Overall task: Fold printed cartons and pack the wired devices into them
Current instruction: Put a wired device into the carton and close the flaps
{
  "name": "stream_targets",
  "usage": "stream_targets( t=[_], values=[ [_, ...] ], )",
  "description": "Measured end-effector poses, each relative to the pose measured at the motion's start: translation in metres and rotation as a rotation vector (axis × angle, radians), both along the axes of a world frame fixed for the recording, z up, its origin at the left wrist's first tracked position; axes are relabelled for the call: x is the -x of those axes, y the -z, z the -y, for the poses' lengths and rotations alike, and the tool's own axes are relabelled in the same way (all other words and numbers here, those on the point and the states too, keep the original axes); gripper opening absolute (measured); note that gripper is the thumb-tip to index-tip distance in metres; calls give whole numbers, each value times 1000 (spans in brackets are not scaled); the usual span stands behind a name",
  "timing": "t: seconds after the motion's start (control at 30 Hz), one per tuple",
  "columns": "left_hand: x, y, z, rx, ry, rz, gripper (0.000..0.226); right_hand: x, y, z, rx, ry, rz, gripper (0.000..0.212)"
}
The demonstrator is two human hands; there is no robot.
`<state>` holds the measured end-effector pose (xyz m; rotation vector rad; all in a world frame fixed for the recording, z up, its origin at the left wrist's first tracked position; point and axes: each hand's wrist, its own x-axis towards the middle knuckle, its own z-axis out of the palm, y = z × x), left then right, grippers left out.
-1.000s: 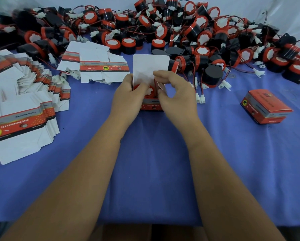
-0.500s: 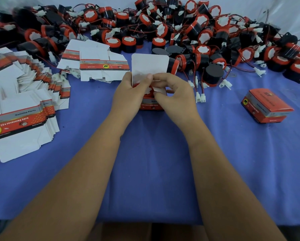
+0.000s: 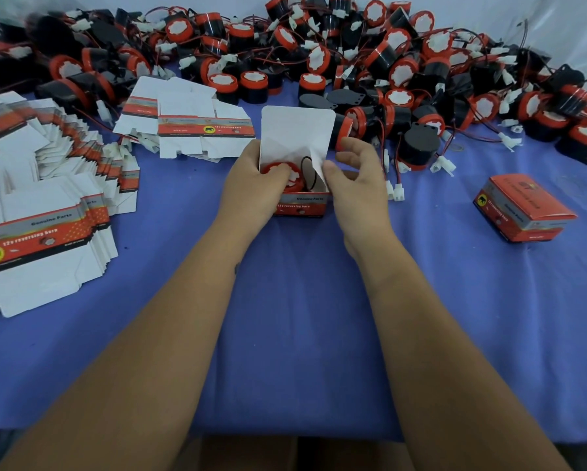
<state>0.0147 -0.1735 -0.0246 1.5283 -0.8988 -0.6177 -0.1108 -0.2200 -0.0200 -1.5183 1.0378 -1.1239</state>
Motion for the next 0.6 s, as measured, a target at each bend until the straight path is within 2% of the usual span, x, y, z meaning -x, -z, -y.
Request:
stream_targets(
  t=[0.1, 0.33, 0.53, 0.6],
  values=[
    [-1, 0, 0, 20, 18, 8, 32, -3, 1, 1, -91, -79, 14, 31],
    [-1, 1, -1, 48, 39, 42, 29, -5, 1, -1, -26, -112, 4, 19],
    [-2, 1, -1, 49, 50, 26, 25, -7, 0, 1, -19, -83, -40, 18],
    [-3, -2, -2, 38, 58, -39, 18, -7, 1, 3, -25, -76, -39, 17]
  ],
)
